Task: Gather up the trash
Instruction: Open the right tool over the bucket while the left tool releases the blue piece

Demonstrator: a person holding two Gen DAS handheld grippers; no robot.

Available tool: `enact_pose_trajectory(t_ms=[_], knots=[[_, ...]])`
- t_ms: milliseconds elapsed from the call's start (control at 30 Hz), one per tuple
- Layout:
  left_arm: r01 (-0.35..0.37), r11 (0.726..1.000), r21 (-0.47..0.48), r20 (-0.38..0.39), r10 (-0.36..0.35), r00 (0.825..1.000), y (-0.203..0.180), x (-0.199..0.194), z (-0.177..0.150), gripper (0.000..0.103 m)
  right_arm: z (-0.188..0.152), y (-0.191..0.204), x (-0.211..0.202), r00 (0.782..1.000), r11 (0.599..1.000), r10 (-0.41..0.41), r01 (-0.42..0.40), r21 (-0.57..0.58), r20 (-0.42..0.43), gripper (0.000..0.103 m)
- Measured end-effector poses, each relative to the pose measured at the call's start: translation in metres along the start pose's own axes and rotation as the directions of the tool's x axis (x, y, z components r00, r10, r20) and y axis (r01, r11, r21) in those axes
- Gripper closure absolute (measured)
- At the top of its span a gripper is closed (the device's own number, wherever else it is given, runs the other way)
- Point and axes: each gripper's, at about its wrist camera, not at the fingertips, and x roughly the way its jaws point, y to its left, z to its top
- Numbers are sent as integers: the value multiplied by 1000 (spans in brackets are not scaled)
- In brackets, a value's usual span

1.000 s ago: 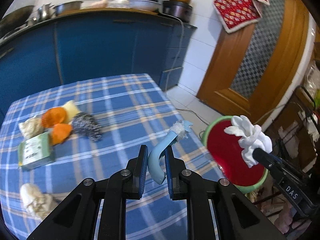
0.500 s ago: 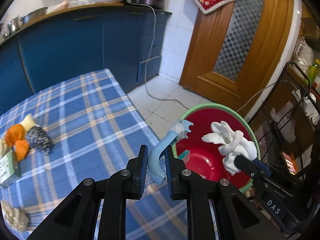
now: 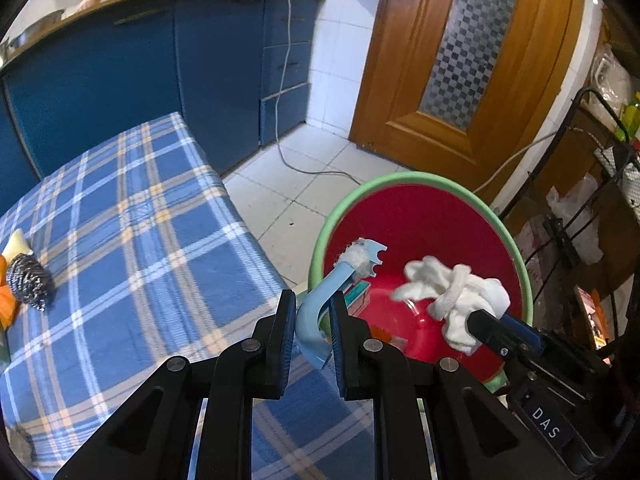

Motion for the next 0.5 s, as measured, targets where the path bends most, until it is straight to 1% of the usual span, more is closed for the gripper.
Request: enact_pose_trajectory(t_ms=[67, 233, 467, 500], knots=[[1, 1000, 8, -5, -1, 1000, -3, 4, 1, 86, -1, -3, 1, 1000, 1000, -3, 3, 6, -4, 78], [9, 1000, 28, -17, -9, 1000, -11, 11, 2, 86, -1, -11, 0, 1000, 1000, -3, 3, 30, 5, 67], [32, 998, 52, -36, -30, 999, -21, 21, 3, 86, -1, -16, -3, 1000, 999, -13, 12, 43, 18, 66], [34, 998, 54, -38, -32, 999, -22, 22, 3, 85, -1, -16, -4, 1000, 999, -14, 13, 46, 18, 66]])
